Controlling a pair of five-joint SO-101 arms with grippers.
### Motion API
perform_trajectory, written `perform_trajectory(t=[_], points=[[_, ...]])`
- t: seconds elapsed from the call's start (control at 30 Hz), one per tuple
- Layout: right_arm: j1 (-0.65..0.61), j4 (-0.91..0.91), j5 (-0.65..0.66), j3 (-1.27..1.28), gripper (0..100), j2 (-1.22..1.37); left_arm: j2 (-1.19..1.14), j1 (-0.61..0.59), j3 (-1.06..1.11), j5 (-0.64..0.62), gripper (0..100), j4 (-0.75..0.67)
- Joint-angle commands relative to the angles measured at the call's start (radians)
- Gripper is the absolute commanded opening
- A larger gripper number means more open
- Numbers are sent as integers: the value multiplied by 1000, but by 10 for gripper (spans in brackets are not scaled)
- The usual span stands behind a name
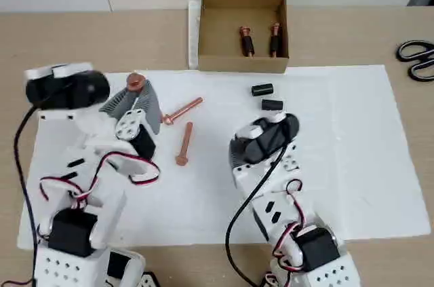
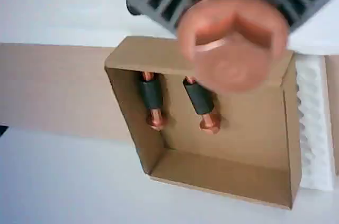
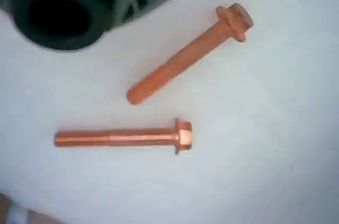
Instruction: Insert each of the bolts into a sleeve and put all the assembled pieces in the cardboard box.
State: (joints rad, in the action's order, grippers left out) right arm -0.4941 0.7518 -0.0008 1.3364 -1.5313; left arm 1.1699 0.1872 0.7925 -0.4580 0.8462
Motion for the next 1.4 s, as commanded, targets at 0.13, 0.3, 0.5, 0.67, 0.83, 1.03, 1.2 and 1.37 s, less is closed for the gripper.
perform_trajectory(t=[0.13, 0.3, 0.5, 0.67, 0.83, 1.03, 1.2, 1.37], points=[[-94, -45, -14, 25, 4, -16, -5, 118, -12, -43, 6, -29], [-99, -47, -15, 31, 5, -18, -9, 127, -4, -68, 6, -29], [-159, -47, -15, 32, 5, -18, -11, 175, 36, -63, 6, -37], [-173, -47, -15, 31, 5, -18, -5, 173, 77, -63, 6, -55], [-214, -47, -15, 31, 5, -18, -8, 175, 79, -64, 6, -54], [-214, -47, -15, 31, 5, -18, -9, 210, 81, -66, 6, -34], [-214, -47, -15, 31, 5, -18, -9, 230, 84, -66, 6, -26], [-214, -47, -15, 31, 5, -18, -6, 245, 96, -66, 6, -2]])
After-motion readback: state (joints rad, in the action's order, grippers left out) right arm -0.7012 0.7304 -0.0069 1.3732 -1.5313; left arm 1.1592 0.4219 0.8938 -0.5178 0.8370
